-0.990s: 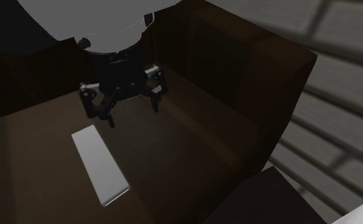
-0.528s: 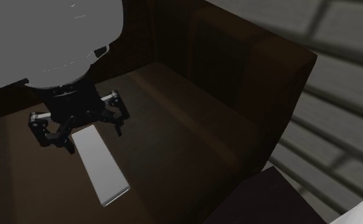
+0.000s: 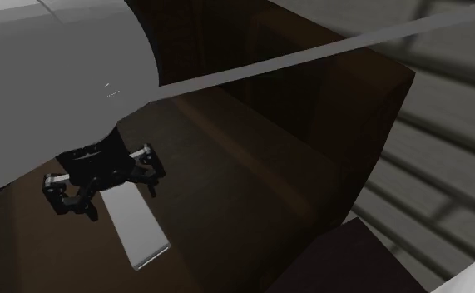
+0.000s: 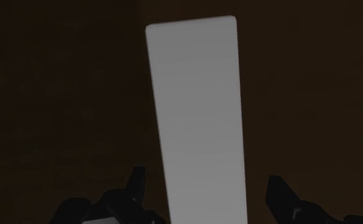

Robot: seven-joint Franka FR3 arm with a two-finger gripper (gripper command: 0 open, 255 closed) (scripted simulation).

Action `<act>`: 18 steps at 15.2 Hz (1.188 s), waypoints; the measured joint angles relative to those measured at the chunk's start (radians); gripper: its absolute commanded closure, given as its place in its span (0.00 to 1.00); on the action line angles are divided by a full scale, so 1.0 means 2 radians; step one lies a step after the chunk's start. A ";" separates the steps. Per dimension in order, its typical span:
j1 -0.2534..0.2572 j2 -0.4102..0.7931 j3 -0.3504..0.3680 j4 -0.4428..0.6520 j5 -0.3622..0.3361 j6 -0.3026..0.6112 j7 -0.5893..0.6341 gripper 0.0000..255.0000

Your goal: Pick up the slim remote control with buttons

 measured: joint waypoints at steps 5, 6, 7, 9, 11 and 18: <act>0.000 0.002 0.001 -0.005 0.000 0.009 0.000 1.00; 0.000 0.002 0.001 -0.005 0.000 0.009 0.000 1.00; 0.000 0.002 0.001 -0.005 0.000 0.009 0.000 1.00; 0.000 0.002 0.001 -0.005 -0.001 0.009 0.000 1.00; 0.000 0.003 0.001 -0.004 -0.001 0.009 0.000 1.00; 0.000 -0.010 -0.005 0.015 0.002 -0.024 -0.003 1.00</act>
